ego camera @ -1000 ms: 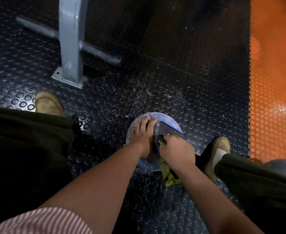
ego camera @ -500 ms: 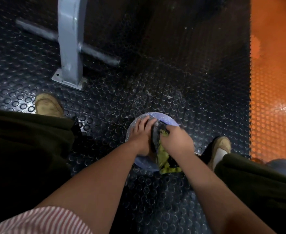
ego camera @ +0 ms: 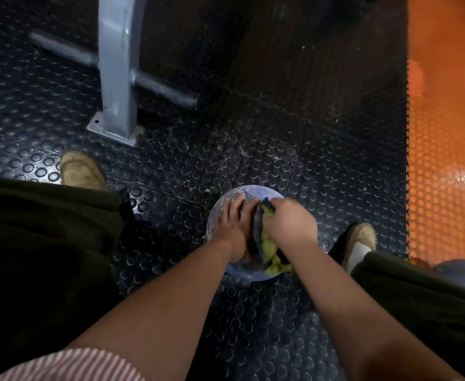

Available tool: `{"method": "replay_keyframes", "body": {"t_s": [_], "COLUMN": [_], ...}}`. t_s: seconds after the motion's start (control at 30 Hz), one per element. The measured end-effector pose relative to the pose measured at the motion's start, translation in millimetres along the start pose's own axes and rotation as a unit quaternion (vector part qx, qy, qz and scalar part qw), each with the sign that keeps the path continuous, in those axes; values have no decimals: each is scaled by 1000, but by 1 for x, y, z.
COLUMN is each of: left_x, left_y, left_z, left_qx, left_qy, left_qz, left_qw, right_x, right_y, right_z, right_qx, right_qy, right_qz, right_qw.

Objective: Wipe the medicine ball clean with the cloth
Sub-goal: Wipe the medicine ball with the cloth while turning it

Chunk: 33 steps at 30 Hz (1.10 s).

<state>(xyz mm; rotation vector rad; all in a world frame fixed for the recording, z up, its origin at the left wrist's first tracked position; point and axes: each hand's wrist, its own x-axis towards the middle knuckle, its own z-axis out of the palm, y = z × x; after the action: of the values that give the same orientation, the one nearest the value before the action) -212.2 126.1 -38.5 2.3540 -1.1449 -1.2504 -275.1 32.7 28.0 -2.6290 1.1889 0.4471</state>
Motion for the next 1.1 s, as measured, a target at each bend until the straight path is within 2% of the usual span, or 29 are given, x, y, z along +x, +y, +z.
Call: {"method": "replay_keyframes", "body": {"t_s": [0.13,0.3,0.4,0.63,0.8,0.9,0.97,1.1], "left_x": [6,13,14,7,6,6,5,5], "left_y": [-2,5,10,8,6,6,6,4], "left_z": [-8,-18,-22,-16,-16,-17,-16,-13], "left_qx": [-12,-62,-53,-37,-24,-26,-23,-42], "left_qy": [10,13,12,23,16,11,17,37], "left_qz": [-1,-24,-33,-29,-18,-25,-31,-31], "left_qw": [1000,998,998,999,999,999,999,998], "right_x": [16,-35,-58,-54,-49,-45,-48,-57], "right_y": [-6,7,13,22,40,45,35,13], "right_z": [-4,25,42,43,35,31,32,42], "right_qx": [5,11,12,21,72,86,96,89], "right_qy": [-14,60,44,76,50,39,45,51], "right_qz": [-2,-85,-115,-94,23,49,19,-94], "right_qw": [1000,995,992,992,996,994,994,990]}}
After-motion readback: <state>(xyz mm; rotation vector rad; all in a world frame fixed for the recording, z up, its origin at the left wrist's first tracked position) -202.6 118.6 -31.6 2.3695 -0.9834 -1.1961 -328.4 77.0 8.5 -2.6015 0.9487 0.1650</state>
